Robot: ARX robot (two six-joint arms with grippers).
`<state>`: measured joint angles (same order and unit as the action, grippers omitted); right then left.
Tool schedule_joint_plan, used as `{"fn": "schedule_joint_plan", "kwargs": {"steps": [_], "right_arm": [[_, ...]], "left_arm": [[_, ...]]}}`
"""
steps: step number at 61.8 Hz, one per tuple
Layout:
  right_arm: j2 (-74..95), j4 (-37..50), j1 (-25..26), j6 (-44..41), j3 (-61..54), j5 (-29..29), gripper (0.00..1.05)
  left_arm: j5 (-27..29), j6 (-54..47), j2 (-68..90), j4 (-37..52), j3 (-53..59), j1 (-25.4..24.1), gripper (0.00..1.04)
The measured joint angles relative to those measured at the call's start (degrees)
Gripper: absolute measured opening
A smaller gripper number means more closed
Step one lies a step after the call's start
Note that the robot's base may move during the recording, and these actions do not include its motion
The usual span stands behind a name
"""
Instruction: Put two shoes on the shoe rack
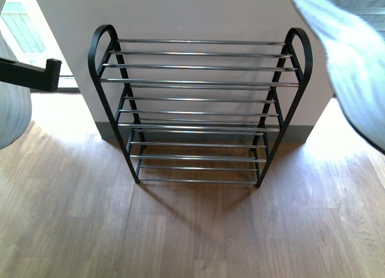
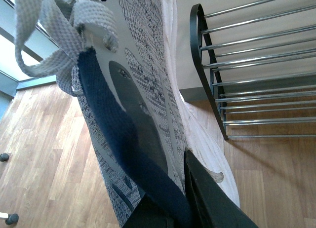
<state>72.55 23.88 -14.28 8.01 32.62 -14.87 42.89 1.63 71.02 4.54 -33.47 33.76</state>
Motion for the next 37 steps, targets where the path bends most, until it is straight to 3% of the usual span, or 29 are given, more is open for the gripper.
{"fn": "schedule_joint_plan", "kwargs": {"steps": [2, 15, 26, 37], "right_arm": [[5.75, -0.7, -3.52, 1.55, 4.22, 4.17, 0.01], [30.4, -0.44, -14.16, 4.07, 23.56, 22.16, 0.01], [43.67, -0.48, -15.65, 3.96, 37.27, 29.79, 0.01], [53.57, -2.75, -14.23, 1.62, 48.5, 33.22, 0.01]], "left_arm": [[0.0, 0.02, 0.0, 0.0, 0.0, 0.0, 0.02], [-0.02, 0.02, 0.0, 0.0, 0.0, 0.0, 0.02], [-0.02, 0.02, 0.0, 0.0, 0.0, 0.0, 0.02], [-0.02, 0.0, 0.0, 0.0, 0.0, 0.0, 0.02]]}}
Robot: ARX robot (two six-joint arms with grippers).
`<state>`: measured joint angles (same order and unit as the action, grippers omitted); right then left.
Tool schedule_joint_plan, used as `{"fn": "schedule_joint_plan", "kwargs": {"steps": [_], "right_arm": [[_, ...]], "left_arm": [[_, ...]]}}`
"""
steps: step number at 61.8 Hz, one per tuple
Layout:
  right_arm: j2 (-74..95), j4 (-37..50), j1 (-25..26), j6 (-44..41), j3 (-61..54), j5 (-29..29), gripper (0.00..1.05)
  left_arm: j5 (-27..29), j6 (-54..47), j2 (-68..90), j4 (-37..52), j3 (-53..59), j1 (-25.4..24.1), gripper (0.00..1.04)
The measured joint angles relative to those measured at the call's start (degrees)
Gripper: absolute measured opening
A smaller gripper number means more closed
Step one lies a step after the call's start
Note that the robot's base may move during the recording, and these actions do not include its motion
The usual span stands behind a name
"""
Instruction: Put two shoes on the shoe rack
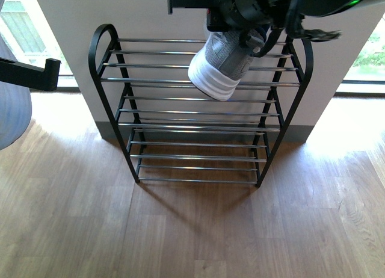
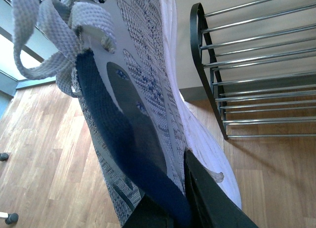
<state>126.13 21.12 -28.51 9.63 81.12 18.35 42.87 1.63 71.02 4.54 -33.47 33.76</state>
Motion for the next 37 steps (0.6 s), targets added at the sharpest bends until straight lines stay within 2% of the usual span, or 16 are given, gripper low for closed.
{"fn": "schedule_joint_plan", "kwargs": {"steps": [20, 29, 37], "right_arm": [[15.8, -3.1, 5.51, -8.76, 16.9, 6.8, 0.01], [19.23, -5.2, 6.99, -12.76, 22.91, 7.06, 0.01], [20.33, -7.39, 7.28, -15.41, 25.64, 5.03, 0.01]], "left_arm": [[0.0, 0.0, 0.0, 0.0, 0.0, 0.0, 0.02], [0.0, 0.0, 0.0, 0.0, 0.0, 0.0, 0.02], [0.0, 0.02, 0.0, 0.0, 0.0, 0.0, 0.02]]}}
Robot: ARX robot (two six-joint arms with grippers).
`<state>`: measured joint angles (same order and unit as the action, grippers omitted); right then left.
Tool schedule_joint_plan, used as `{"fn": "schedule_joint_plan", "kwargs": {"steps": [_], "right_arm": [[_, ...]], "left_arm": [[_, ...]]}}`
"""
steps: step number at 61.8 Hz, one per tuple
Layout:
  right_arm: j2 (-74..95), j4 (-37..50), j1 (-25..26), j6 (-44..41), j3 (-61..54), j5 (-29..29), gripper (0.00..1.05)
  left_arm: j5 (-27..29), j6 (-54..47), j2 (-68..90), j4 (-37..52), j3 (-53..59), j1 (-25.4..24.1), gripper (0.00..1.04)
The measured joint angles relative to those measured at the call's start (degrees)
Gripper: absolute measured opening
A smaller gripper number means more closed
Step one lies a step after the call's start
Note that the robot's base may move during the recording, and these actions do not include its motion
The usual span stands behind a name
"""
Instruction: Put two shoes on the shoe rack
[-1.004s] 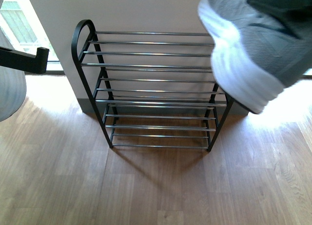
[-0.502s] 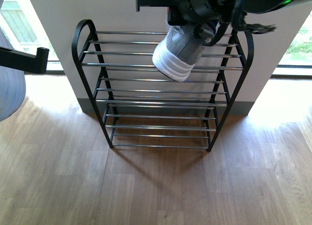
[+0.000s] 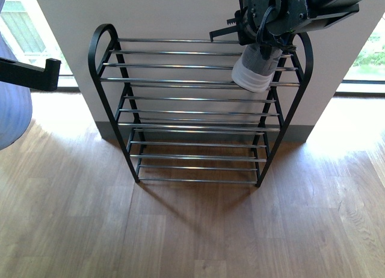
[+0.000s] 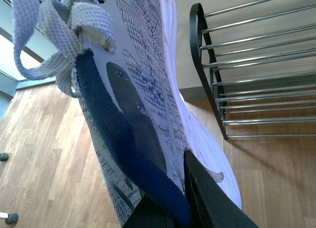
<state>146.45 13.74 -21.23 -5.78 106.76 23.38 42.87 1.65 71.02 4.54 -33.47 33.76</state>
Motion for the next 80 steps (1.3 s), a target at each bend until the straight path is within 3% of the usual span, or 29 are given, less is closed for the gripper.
{"fn": "schedule_joint_plan", "kwargs": {"steps": [2, 13, 37, 49, 64, 73, 80], "right_arm": [[0.04, -0.94, 0.04, -0.13, 0.02, -0.94, 0.01], [-2.03, 1.2, 0.26, -0.28, -3.61, -4.09, 0.34], [-29.31, 10.62, 0.96, 7.17, -33.09, -17.14, 0.96], [-47.74, 11.39, 2.25, 10.58, -49.79, -25.92, 0.96], [-73.79, 6.34, 6.38, 13.35, -67.78, -36.76, 0.96], [-86.09, 6.47, 10.29, 16.52, -75.67, -44.48, 0.96], [-89.2, 6.64, 10.82, 17.53, -77.11, -45.7, 0.96]], "left_arm": [[0.0, -0.02, 0.0, 0.0, 0.0, 0.0, 0.02], [0.0, 0.0, 0.0, 0.0, 0.0, 0.0, 0.02], [0.0, 0.0, 0.0, 0.0, 0.0, 0.0, 0.02], [0.0, -0.02, 0.0, 0.0, 0.0, 0.0, 0.02], [0.0, 0.0, 0.0, 0.0, 0.0, 0.0, 0.02], [0.0, -0.02, 0.0, 0.0, 0.0, 0.0, 0.02], [0.02, 0.0, 0.0, 0.0, 0.0, 0.0, 0.02]]}}
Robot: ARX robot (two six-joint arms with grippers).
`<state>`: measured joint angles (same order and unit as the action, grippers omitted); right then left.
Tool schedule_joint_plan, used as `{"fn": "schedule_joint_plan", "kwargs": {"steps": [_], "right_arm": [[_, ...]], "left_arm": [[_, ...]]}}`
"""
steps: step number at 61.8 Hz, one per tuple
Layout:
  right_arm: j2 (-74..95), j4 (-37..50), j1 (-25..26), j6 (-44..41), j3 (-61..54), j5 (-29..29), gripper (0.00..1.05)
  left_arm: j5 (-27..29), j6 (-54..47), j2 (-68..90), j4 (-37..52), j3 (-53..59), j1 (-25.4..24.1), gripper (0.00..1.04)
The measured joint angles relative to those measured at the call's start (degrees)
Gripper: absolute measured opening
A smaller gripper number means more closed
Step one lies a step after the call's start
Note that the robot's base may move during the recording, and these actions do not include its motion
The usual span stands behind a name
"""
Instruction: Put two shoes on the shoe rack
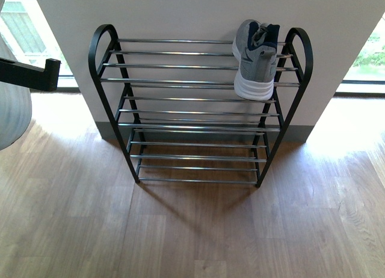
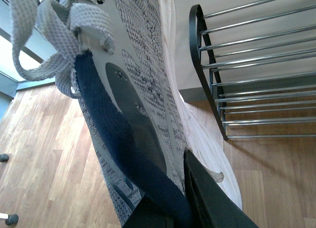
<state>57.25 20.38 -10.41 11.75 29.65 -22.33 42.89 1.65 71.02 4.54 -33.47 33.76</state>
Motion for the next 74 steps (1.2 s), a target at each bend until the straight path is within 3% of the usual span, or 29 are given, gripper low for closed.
{"fn": "schedule_joint_plan", "kwargs": {"steps": [2, 9, 14, 37, 44, 48, 52, 74], "right_arm": [[0.0, 0.57, -0.2, -0.24, -0.22, 1.68, 0.95], [-1.66, 11.06, -2.36, -7.06, -6.4, 26.23, 0.76], [-4.04, 12.35, -1.4, -8.85, -9.51, 32.41, 0.64], [-14.4, 12.35, 3.76, -11.34, -19.87, 28.63, 0.03], [-17.4, 11.26, 4.96, -11.56, -21.9, 27.58, 0.02], [-19.82, 10.03, 8.33, -11.61, -23.19, 22.93, 0.01], [-21.53, 9.2, 9.81, -11.58, -24.0, 22.75, 0.01], [-31.19, 2.84, 10.27, -11.58, -27.21, 22.34, 0.01]], "left_arm": [[-0.04, -0.02, 0.0, 0.0, 0.0, 0.04, 0.02], [-0.24, 0.0, 0.0, 0.0, 0.0, 0.04, 0.02], [0.13, 0.0, 0.0, 0.0, 0.0, 0.04, 0.02], [0.22, 0.0, 0.0, 0.0, 0.0, 0.09, 0.02], [-0.11, -0.02, 0.0, 0.0, 0.0, 0.11, 0.02], [-0.24, -0.02, 0.0, 0.0, 0.0, 0.11, 0.02], [-0.17, -0.02, 0.0, 0.0, 0.0, 0.11, 0.02], [-0.02, -0.02, 0.0, 0.0, 0.0, 0.11, 0.02]]}}
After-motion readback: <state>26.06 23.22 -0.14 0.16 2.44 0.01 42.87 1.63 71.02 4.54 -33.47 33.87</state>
